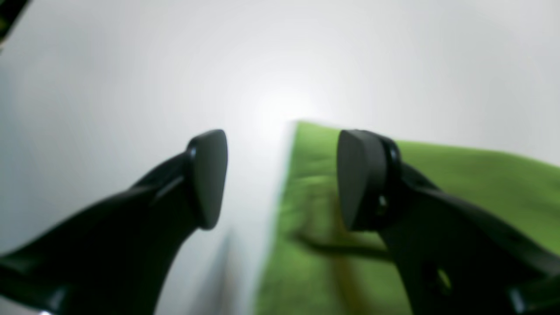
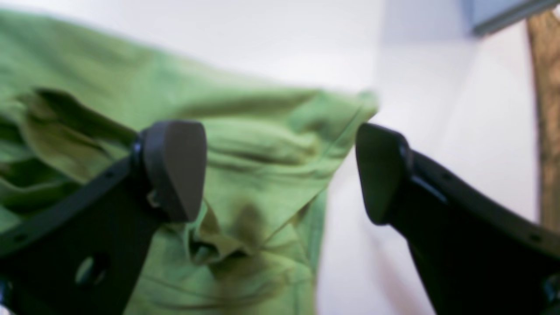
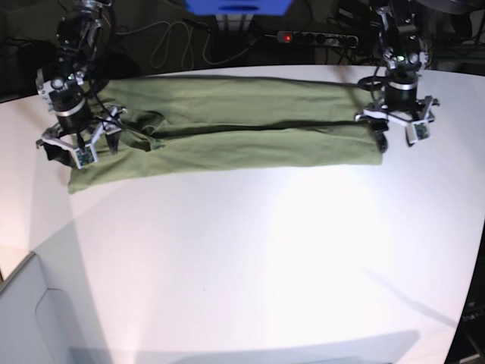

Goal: Fold the T-shirt properly
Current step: 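Lift the shirt end with the left gripper toward the right gripper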

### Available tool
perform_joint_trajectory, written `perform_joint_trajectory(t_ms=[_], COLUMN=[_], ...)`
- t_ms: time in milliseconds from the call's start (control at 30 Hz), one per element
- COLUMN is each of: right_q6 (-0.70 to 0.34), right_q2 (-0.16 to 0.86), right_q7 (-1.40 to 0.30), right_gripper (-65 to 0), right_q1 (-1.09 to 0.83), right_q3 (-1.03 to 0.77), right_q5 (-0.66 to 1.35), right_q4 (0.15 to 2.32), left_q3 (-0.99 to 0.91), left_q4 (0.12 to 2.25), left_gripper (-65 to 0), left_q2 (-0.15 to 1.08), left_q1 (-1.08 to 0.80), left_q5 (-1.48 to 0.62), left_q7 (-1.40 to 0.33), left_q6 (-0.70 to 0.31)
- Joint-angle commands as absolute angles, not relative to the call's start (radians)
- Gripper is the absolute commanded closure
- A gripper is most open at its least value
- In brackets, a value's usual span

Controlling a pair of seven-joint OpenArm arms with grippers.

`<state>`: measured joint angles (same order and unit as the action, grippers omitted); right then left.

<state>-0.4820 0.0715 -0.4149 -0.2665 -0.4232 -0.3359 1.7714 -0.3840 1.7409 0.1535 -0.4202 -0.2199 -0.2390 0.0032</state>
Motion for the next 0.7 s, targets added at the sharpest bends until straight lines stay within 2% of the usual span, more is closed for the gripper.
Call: perform_joint_trajectory(t_ms=[0,433,667], right_q6=[-0.492,-0.492,-0.492], right_q2=[0.081,0.082,0.079], right_q7=[-0.39,-0.389,-0.387], right_gripper=[-51.8,-51.8,-51.8], right_q1=[-0.245,-0.239,-0.236], right_q3=[-0.426,-0.426,-0.426], right_q5=[-0.328,-0.328,-0.328], right_q4=[1.758,1.596,1.584], left_q3=[-0.386,-0.387,-0.381], left_q4=[1.742,1.661,1.646], left_gripper=[-38.1,-38.1,-38.1], left_q2=[0.159,0.134,0.107], left_q1=[-0.414,-0.414,-0.427], left_q5=[-0.22,-0.22,-0.22], left_q7=[-0.223,-0.229,-0.231], left_q6=[0.001,-0.001,-0.001])
